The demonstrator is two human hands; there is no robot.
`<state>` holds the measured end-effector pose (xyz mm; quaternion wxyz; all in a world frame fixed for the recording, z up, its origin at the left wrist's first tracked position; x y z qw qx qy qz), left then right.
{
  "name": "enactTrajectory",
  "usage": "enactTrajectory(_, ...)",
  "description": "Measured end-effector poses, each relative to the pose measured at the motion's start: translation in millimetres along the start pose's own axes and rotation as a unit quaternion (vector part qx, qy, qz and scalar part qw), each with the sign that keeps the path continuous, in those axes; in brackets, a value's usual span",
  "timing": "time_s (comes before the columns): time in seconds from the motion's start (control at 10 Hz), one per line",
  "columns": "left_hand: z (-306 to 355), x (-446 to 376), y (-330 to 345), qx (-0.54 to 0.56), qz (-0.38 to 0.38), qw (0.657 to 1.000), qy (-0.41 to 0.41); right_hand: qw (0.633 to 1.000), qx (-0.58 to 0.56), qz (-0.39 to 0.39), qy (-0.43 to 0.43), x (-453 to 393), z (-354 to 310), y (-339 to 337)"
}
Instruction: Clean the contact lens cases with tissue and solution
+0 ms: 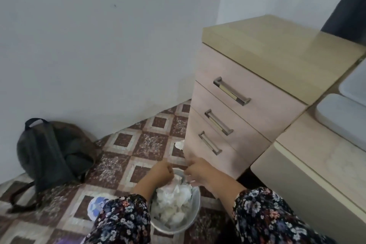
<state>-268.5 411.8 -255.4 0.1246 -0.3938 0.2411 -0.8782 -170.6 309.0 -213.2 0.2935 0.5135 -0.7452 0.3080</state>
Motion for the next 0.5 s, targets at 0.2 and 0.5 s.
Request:
enactTrajectory(0.2,-2.6,-7.5,5.7,-0.055,-0.044,0.997,-0.005,1.0,-0.023,0.002,0.015,3.1,1.5,-9.0)
enactTrajectory(0.5,26.2,-6.9,-13.6,0.036,-0.015,0.998,0.058,0.995,-0.088,0.015,-0.035,14.4,-0.8,-19.2)
Point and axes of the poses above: each hand's wrist, its own x-axis away from the middle knuckle, its own y-axis out of the palm, z = x × y, the point moved 1 cm from there along -x, towards the middle knuckle, and after that the axes turned 10 degrees about -z, right-handed, at the moved point
